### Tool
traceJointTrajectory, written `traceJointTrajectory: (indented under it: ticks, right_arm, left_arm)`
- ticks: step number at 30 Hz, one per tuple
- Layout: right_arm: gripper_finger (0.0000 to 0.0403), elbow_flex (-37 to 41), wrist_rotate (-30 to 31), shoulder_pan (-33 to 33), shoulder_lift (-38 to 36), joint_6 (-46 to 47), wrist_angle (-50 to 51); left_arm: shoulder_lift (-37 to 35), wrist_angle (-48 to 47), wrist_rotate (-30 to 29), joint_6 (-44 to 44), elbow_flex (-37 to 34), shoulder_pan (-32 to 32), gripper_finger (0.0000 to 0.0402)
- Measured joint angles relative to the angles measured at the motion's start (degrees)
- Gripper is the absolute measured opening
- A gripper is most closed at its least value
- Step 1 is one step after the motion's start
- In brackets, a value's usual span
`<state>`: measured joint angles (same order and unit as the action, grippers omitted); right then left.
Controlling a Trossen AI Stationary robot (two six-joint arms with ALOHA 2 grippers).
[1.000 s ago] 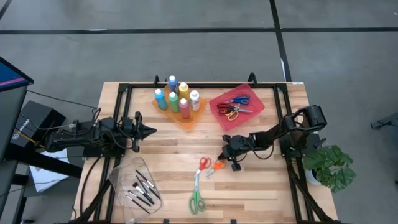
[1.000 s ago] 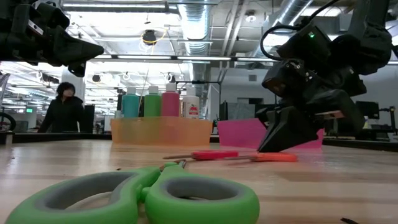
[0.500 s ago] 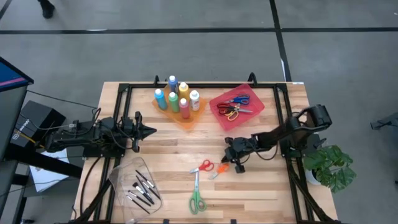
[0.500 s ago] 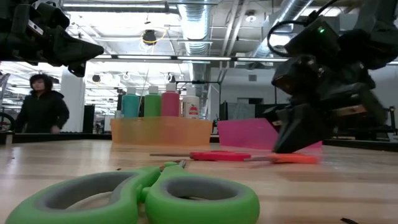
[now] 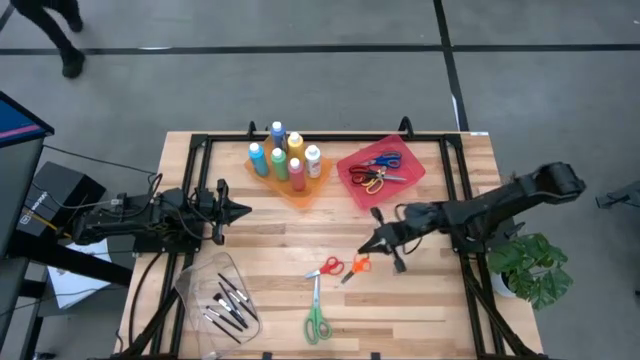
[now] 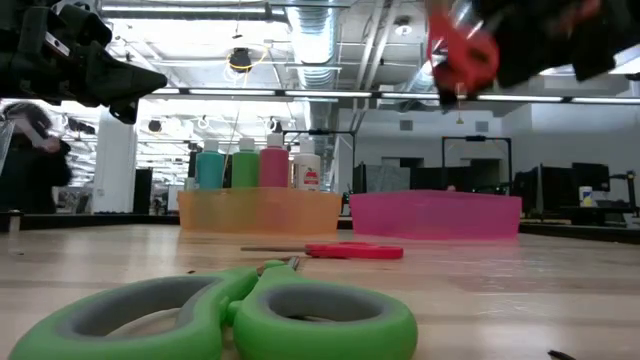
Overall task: Pick & Place Paint Supplies
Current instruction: Put the orange scissors into the pink bin
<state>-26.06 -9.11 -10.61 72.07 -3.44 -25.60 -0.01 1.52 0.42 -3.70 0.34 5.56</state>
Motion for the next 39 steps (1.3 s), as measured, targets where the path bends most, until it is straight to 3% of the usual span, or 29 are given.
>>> traceJointTrajectory:
  ticks: [7, 13, 16, 22, 27, 32, 35, 39]
  right_arm:
    - [0.0, -0.09, -0.25, 0.07, -14.42, 1.24, -5.73]
    - [0.0001, -0.15, -6.33, 0.94, -24.27, 1.96, -16.84]
    - [0.0001, -0.22, -5.33, 0.96, -28.31, 0.39, -15.71]
    - [0.0002, -0.22, 2.07, 1.91, -30.34, -1.78, -10.64]
    - [0.0002, -0.22, 19.32, 5.86, -30.5, -5.61, -3.44]
    - [0.0002, -2.18, 32.73, 16.05, -29.38, -6.19, 10.19]
    - [0.0002, -2.99, 33.83, 23.37, -27.47, -5.64, 15.76]
    - [0.0001, -2.99, 30.6, 31.86, -23.63, -5.01, 17.94]
  left_arm:
    - [0.0, 0.02, 0.0, 0.01, 0.02, -0.01, 0.0001]
    - [0.0, 0.0, 0.0, 0.0, 0.02, -0.01, 0.0001]
    - [0.0, 0.02, 0.0, 0.01, 0.01, -0.01, 0.0001]
    - [0.0, 0.01, 0.0, 0.01, 0.02, -0.01, 0.0001]
    - [0.0, 0.0, 0.0, 0.0, 0.02, -0.02, 0.0001]
    - [0.0, 0.01, 0.0, 0.0, 0.02, -0.01, 0.0001]
    - [0.0, 0.0, -0.02, 0.02, 0.0, -0.02, 0.0001]
    - [0.0, 0.01, -0.01, 0.01, 0.01, 0.0, 0.0001]
